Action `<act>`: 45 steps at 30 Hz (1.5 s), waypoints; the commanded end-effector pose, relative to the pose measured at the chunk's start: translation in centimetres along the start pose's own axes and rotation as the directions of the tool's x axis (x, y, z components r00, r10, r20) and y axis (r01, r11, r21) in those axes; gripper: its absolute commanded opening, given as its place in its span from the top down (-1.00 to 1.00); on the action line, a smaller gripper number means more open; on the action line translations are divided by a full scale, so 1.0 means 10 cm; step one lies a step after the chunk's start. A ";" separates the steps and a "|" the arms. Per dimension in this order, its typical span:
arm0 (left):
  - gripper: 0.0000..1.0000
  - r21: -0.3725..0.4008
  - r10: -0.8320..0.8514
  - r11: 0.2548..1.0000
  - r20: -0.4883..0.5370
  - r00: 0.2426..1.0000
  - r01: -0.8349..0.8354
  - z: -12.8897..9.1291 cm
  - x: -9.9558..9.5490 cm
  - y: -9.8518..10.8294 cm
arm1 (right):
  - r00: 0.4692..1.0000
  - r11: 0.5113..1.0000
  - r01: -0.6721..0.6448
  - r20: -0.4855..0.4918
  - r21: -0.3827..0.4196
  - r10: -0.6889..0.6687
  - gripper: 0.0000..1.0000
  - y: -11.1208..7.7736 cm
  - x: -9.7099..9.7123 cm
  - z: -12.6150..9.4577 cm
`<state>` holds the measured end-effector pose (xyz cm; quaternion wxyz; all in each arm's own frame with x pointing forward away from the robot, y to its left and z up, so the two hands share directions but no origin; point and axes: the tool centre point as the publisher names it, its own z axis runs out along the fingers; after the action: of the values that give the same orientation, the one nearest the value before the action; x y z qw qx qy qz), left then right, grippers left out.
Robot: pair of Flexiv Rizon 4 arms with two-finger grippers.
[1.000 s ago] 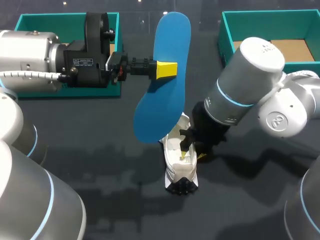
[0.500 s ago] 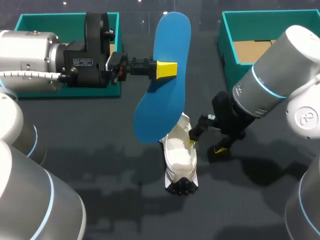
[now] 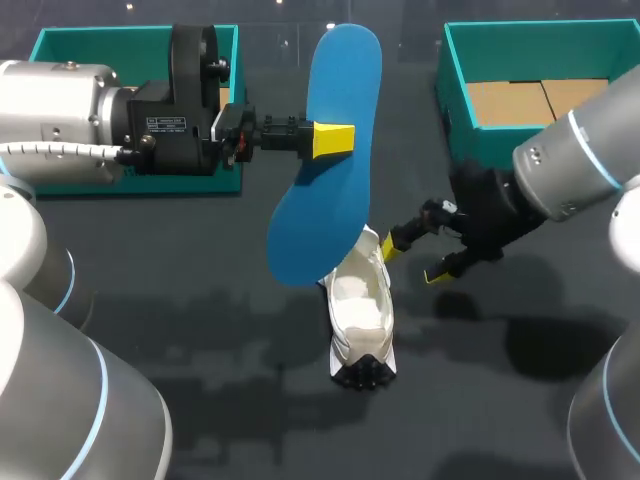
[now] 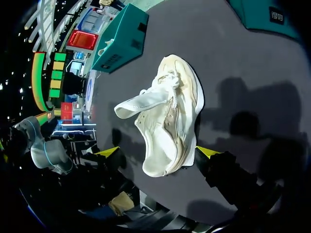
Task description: Take the shoe out of the shoebox, open the shoe tongue, remove and reinsert the insole, then place the shoe into the shoebox
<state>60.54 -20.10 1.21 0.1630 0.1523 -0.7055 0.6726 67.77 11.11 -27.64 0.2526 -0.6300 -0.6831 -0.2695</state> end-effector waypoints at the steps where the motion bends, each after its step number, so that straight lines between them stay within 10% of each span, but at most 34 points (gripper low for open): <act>1: 1.00 0.001 0.000 1.000 0.001 1.000 0.000 0.01 0.00 0.01 | 0.996 1.000 0.003 -0.087 -0.004 -0.004 -1.00 -0.06 -0.10 -0.19; 7: 1.00 0.001 0.000 1.000 0.001 1.000 0.000 0.01 0.00 0.01 | 0.996 1.000 0.003 -0.087 -0.004 -0.004 -1.00 -0.06 -0.10 -0.19; 16: 1.00 0.001 0.000 1.000 0.001 1.000 0.000 0.01 0.00 0.01 | 0.931 0.997 -0.069 -0.358 0.019 0.072 -1.00 0.14 0.20 -0.46; 31: 1.00 -0.001 0.003 1.000 0.006 1.000 -0.003 0.01 -0.02 0.01 | 0.913 0.994 -0.086 -0.393 0.064 0.104 -1.00 0.25 0.39 -0.54; 45: 1.00 0.047 0.481 0.875 0.013 0.877 -0.481 -0.11 -0.15 0.05 | 0.836 0.991 -0.080 -0.535 0.108 0.125 -1.00 0.41 0.63 -0.79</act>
<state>61.94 -19.78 1.25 0.0283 0.0465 -0.7191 0.6928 70.80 10.61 -16.88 0.4643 -0.5623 -0.5620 -0.3904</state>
